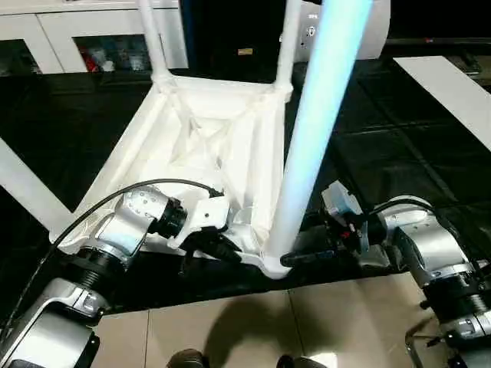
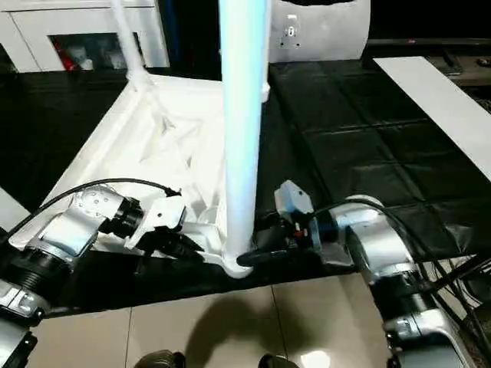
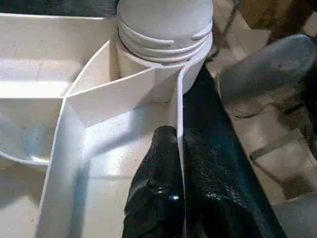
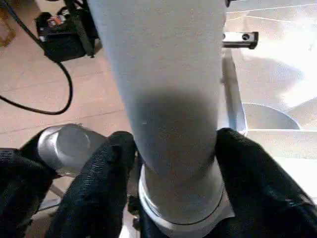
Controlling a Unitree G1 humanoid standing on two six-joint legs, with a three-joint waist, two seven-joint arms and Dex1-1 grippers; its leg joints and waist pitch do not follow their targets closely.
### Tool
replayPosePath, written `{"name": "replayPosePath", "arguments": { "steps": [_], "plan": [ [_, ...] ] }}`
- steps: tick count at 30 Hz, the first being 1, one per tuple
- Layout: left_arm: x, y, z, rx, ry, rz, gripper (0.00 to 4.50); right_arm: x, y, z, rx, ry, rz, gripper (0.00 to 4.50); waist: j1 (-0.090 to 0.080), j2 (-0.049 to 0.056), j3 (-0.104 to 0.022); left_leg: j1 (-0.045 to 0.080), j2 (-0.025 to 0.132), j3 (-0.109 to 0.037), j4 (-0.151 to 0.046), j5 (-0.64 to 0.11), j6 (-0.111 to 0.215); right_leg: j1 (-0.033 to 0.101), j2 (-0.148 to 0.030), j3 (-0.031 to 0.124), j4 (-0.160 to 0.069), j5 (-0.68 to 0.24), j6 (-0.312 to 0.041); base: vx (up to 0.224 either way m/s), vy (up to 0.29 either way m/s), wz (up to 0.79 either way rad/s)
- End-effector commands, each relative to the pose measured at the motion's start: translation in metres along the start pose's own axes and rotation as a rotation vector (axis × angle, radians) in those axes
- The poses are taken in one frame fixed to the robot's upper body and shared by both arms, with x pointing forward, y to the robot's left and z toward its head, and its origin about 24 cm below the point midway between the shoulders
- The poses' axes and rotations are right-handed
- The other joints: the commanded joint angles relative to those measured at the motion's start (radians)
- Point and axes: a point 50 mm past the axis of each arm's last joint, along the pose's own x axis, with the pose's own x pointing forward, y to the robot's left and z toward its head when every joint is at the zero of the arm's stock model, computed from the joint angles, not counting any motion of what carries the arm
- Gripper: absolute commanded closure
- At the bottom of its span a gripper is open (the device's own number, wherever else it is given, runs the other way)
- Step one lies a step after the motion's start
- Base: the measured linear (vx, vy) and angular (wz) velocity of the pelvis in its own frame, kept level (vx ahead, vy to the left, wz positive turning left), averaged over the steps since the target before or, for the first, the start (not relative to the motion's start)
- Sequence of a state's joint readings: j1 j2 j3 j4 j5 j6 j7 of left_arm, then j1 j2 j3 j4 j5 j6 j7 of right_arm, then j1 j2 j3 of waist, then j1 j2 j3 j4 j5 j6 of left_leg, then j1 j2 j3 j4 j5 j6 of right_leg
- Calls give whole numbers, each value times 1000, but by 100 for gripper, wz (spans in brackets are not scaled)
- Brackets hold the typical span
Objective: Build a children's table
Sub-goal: Rotate leg to tighten
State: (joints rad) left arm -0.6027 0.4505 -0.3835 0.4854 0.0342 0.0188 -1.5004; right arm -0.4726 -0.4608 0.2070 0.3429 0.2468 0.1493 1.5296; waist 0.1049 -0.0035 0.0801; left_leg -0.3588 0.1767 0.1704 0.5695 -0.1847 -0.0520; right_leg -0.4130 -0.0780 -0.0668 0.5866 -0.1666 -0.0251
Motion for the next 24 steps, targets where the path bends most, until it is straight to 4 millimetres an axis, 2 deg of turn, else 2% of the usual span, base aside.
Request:
{"name": "replayPosePath", "arguments": {
  "steps": [1,5,7,8,13,18,19,20,21,22,23,24],
  "plan": [
    [15,-8,-3,7,46,-128,450,2,0,3,-8,-7,38,200,-4,-11,-68,5,56,-4,-54,-110,108,60,-71,47,-49,-164,-259,0,0,0],
    [15,-8,-4,11,54,-137,450,4,0,2,7,-3,70,233,0,-12,-68,5,55,-3,-53,-113,102,60,-70,47,-49,-171,-254,0,0,0],
    [15,-8,-5,10,56,-139,450,5,1,1,16,-4,82,233,2,-11,-67,5,55,-4,-53,-110,104,58,-70,47,-48,-166,-253,0,0,0],
    [14,-8,-5,9,56,-140,450,5,2,0,25,-7,94,249,1,-13,-66,4,54,-4,-53,-112,105,59,-69,47,-49,-170,-252,0,0,0],
    [14,-8,-6,-2,56,-129,450,8,6,0,53,-24,119,255,3,-12,-63,6,55,-5,-56,-142,89,57,-69,48,-55,-228,-238,0,0,0],
    [16,-5,-4,-27,35,-91,450,10,10,0,92,-56,104,257,3,-12,-63,5,55,-6,-57,-146,81,57,-71,48,-55,-241,-229,0,0,0],
    [17,-3,-3,-46,26,-51,450,14,14,0,123,-71,74,257,5,-12,-62,6,55,-5,-57,-144,80,57,-70,49,-57,-239,-226,0,0,0],
    [19,-1,-1,-65,19,-19,450,19,15,-1,139,-79,38,257,9,-6,-62,9,57,-6,-57,-137,79,54,-70,51,-55,-227,-226,0,0,0],
    [21,0,0,-83,10,7,450,24,17,-2,149,-86,2,257,6,-9,-60,6,58,-5,-60,-136,75,56,-67,52,-55,-221,-223,0,0,0],
    [25,3,4,-109,-12,49,450,32,18,-3,166,-99,-61,257,3,-14,-57,4,55,-6,-63,-149,65,56,-69,52,-59,-249,-214,0,0,0],
    [29,5,8,-133,-38,83,450,39,17,-3,175,-112,-118,257,-1,-12,-48,5,52,-8,-69,-215,48,52,-71,49,-74,-379,-185,0,0,0],
    [34,9,14,-162,-70,122,450,48,15,-1,199,-137,-186,257,-5,-14,-43,6,48,-10,-69,-243,38,50,-74,48,-83,-462,-158,0,0,0]
  ]
}}
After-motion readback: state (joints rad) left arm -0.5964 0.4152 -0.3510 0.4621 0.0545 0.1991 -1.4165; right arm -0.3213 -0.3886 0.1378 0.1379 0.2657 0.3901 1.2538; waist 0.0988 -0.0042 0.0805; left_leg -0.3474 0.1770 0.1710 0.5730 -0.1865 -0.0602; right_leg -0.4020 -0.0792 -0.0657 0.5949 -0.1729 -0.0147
